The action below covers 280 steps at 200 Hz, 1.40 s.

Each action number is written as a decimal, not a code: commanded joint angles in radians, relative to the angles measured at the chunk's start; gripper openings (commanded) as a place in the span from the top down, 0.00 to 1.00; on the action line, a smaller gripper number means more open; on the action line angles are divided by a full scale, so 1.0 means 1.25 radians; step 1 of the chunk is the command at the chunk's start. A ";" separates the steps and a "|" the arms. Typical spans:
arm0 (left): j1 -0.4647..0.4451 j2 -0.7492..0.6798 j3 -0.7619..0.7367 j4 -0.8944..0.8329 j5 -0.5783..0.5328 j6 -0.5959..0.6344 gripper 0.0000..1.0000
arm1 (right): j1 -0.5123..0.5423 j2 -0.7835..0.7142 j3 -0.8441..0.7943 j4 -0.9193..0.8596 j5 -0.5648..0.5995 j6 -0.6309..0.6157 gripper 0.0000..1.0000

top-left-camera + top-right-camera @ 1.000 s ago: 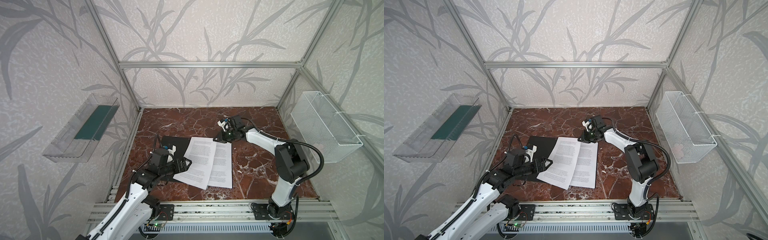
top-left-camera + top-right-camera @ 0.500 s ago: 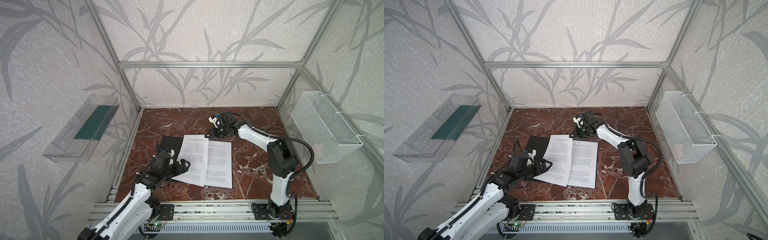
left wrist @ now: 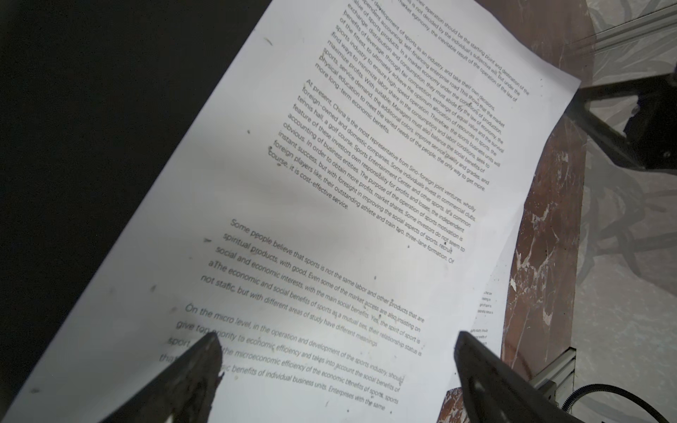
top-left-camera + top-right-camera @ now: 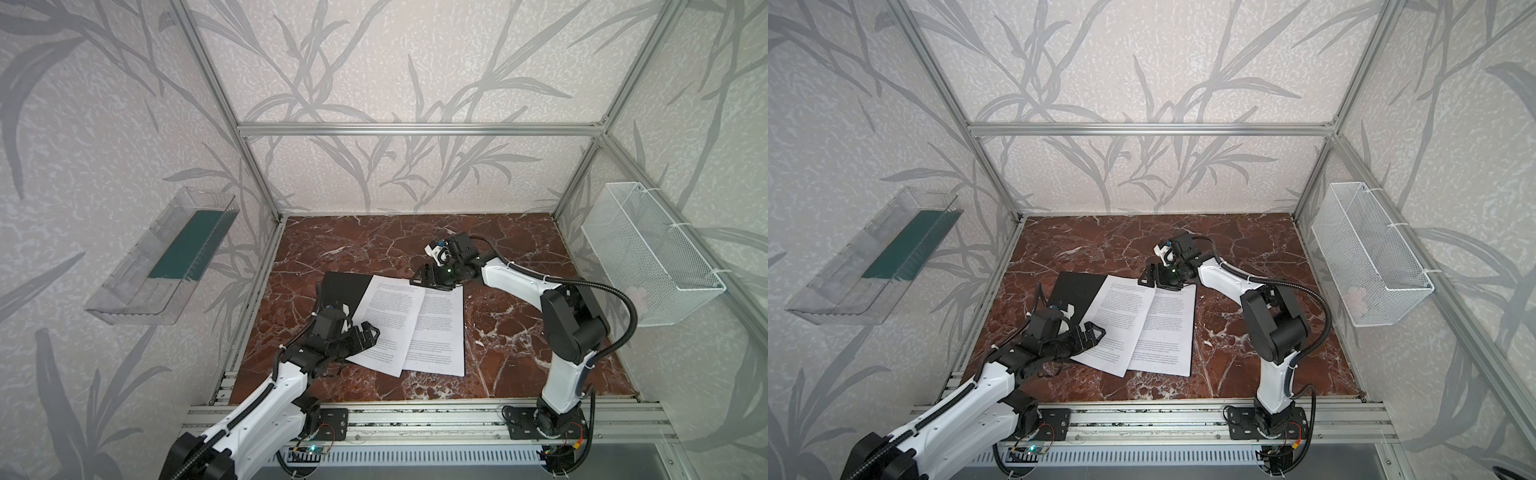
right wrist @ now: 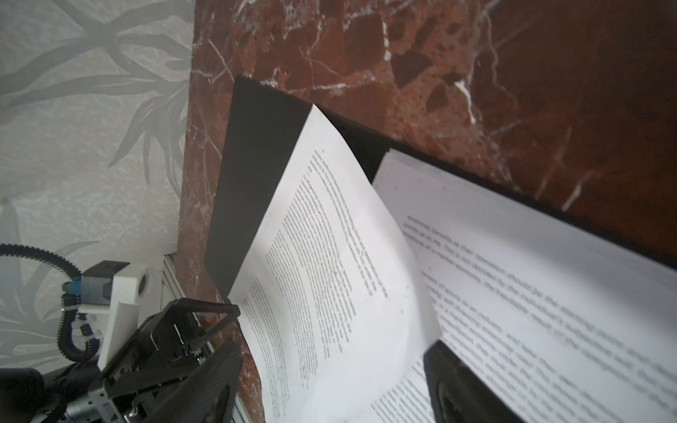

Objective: Put the files into the folder

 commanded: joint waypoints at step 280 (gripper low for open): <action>-0.002 0.036 -0.021 0.057 -0.008 0.002 0.01 | 0.263 -0.088 -0.445 0.608 0.253 0.415 0.49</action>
